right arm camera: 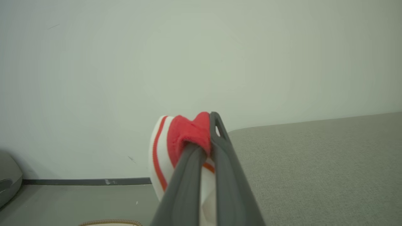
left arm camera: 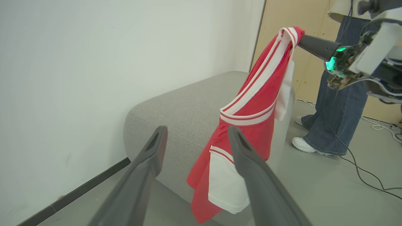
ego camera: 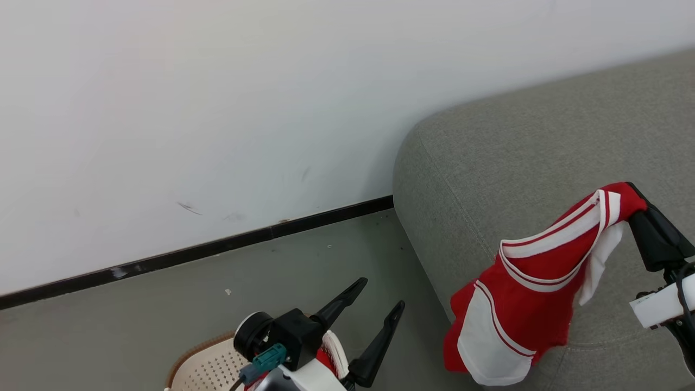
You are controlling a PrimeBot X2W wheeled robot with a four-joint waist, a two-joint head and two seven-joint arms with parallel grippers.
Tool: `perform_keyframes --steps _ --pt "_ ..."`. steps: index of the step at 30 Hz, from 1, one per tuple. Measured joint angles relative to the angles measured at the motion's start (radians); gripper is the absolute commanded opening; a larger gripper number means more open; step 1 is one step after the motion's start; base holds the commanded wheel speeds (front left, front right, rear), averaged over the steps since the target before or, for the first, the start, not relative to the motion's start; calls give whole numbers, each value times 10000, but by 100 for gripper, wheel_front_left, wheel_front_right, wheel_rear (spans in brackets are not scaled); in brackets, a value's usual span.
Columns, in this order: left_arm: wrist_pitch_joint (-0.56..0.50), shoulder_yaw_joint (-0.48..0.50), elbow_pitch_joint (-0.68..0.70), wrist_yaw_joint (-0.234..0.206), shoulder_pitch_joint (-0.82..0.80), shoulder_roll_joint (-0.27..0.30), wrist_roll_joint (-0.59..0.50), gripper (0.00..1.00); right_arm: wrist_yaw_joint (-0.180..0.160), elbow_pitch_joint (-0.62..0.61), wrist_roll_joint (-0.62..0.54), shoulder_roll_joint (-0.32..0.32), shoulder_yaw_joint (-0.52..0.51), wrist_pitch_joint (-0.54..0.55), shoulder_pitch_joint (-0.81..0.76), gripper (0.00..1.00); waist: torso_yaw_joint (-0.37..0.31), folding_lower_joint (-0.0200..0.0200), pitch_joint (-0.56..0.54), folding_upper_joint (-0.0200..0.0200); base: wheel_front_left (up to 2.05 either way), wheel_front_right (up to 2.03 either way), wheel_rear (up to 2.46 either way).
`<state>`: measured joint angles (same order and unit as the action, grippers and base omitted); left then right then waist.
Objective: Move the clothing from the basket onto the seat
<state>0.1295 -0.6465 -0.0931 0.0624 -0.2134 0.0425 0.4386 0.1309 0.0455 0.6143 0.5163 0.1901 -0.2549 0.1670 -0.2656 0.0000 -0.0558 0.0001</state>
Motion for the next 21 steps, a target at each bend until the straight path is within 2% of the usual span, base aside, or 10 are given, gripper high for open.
perform_keyframes --steps 8,13,21 --pt "-4 -86 309 -157 4 6 -2 100 0 -29 180 19 -59 217 309 0 -164 0 264 0 0 0 0" --pt "-21 -94 514 -217 3 12 -29 100 0 -12 424 12 -280 510 1319 0 -168 0 519 0 0 0 0" --pt "-240 -79 876 -401 -34 92 -186 100 0 393 717 121 -1290 1032 3242 0 -134 0 1028 0 0 0 0"
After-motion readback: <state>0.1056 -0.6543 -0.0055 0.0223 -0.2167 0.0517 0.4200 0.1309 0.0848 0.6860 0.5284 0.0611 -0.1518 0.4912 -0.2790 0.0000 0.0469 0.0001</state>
